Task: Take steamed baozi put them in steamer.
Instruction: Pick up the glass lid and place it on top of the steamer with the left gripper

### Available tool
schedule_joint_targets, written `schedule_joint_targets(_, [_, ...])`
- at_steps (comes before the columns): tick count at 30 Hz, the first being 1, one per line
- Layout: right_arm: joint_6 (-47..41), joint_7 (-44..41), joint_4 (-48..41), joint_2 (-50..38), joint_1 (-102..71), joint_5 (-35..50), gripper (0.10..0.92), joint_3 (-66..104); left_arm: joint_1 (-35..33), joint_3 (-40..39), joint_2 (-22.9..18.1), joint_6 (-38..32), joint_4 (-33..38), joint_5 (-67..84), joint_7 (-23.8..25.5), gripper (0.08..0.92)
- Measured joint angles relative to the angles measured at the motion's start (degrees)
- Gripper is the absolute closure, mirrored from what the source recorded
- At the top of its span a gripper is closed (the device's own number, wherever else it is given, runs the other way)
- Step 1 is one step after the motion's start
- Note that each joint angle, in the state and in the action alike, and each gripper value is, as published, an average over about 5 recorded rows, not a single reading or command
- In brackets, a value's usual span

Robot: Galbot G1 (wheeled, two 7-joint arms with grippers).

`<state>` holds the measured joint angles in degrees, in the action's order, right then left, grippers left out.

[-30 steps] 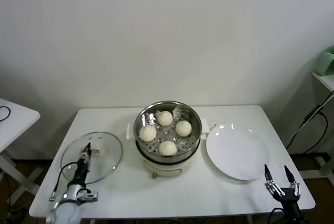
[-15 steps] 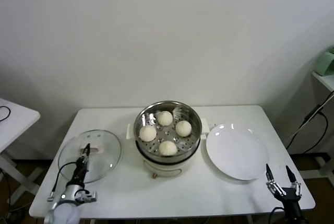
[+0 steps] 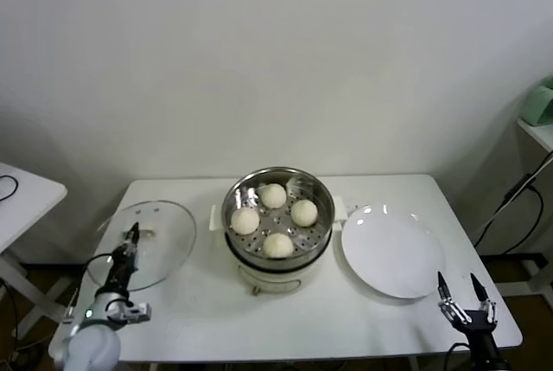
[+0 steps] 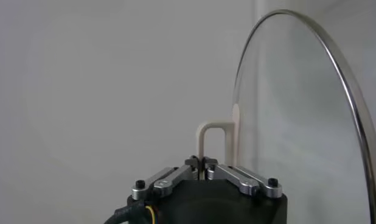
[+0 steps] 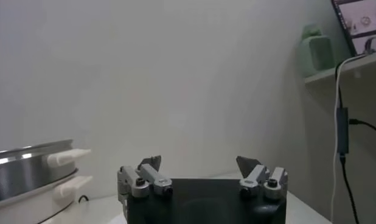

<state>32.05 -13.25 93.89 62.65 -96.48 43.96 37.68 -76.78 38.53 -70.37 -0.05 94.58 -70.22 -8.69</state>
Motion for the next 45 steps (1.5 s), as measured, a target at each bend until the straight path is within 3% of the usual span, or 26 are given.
schedule_joint_targets(15, [-0.42,0.01,-0.78,-0.05,0.49,-1.42,0.203,-0.39,-0.66,-3.82,10.27,14.75,18.63,14.51,10.32,0.867])
schedule_joint_targets(23, [-0.76,0.16,-1.23,0.36,0.73,-2.57,0.203,-0.8,1.16,-9.77,12.33,21.8,25.22,15.06,13.46,0.867])
schedule_joint_targets(32, [-0.78,0.28,-1.74,0.59,0.8,-3.0,0.203,-0.87,5.46,-19.85,11.02,26.09,27.15,10.05,16.5,0.867])
schedule_joint_targets(45, [-0.76,0.29,-3.12,0.49,1.83,-3.28,0.203,-1.57,10.22,-33.01,3.28,28.79,26.69,-1.6,21.98,0.867])
